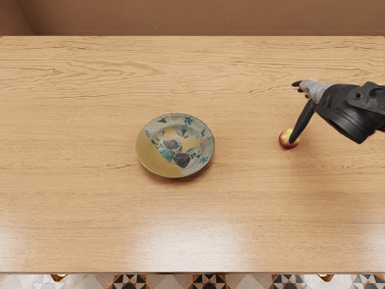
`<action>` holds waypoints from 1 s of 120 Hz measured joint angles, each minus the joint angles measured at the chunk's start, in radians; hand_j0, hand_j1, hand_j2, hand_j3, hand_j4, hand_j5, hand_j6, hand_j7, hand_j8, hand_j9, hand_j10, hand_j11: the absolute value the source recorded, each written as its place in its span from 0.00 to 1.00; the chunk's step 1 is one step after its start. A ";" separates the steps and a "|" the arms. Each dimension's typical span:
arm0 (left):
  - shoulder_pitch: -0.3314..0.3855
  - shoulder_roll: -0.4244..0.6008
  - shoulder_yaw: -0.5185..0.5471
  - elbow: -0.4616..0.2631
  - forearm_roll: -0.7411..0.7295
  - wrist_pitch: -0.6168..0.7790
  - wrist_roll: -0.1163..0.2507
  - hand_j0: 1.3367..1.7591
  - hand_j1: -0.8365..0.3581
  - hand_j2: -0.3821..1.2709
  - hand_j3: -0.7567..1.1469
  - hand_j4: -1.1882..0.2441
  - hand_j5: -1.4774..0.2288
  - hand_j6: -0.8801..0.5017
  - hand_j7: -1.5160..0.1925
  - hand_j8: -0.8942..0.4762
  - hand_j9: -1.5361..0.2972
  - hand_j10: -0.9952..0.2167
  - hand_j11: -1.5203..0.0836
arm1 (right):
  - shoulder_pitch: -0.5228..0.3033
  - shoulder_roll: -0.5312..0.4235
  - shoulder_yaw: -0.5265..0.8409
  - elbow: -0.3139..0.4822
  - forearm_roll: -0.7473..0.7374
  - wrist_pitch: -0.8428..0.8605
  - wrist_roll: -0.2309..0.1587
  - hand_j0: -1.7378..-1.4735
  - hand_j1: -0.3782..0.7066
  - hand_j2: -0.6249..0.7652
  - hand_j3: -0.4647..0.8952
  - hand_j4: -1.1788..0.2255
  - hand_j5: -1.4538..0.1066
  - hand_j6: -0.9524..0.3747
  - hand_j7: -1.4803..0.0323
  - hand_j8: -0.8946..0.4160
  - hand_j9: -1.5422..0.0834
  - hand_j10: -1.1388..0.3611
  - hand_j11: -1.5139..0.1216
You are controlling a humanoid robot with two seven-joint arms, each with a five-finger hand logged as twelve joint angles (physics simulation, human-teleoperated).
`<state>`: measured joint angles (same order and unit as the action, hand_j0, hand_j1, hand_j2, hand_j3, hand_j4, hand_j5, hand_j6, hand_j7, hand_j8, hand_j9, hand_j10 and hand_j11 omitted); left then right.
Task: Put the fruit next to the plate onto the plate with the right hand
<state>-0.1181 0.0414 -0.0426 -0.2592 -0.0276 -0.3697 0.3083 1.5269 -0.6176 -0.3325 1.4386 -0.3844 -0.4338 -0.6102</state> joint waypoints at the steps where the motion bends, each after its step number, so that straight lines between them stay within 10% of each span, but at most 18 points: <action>1: 0.000 0.000 0.000 0.000 0.000 0.000 0.000 0.76 0.99 0.23 0.40 0.83 0.87 0.64 0.89 0.65 0.84 0.82 0.95 | 0.001 0.005 -0.005 0.000 0.000 -0.008 0.000 0.30 0.06 0.45 0.34 0.82 0.91 0.69 0.95 0.66 0.92 0.74 0.90; 78: 0.000 0.000 0.000 0.000 0.000 0.000 0.000 0.76 0.99 0.23 0.40 0.83 0.87 0.64 0.89 0.65 0.84 0.82 0.95 | 0.074 0.136 -0.200 0.063 0.013 -0.177 -0.001 0.30 0.16 0.43 0.34 0.75 0.83 0.62 0.87 0.59 0.85 0.68 0.83; 120: -0.005 0.002 0.001 0.000 0.000 0.000 0.000 0.76 0.99 0.23 0.40 0.83 0.87 0.64 0.89 0.65 0.84 0.82 0.95 | 0.124 0.276 -0.385 -0.036 0.086 -0.177 -0.001 0.30 0.31 0.41 0.34 0.65 0.72 0.52 0.76 0.48 0.74 0.59 0.72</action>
<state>-0.1227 0.0430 -0.0416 -0.2592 -0.0276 -0.3697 0.3083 1.6513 -0.3414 -0.7171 1.4021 -0.2980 -0.6109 -0.6109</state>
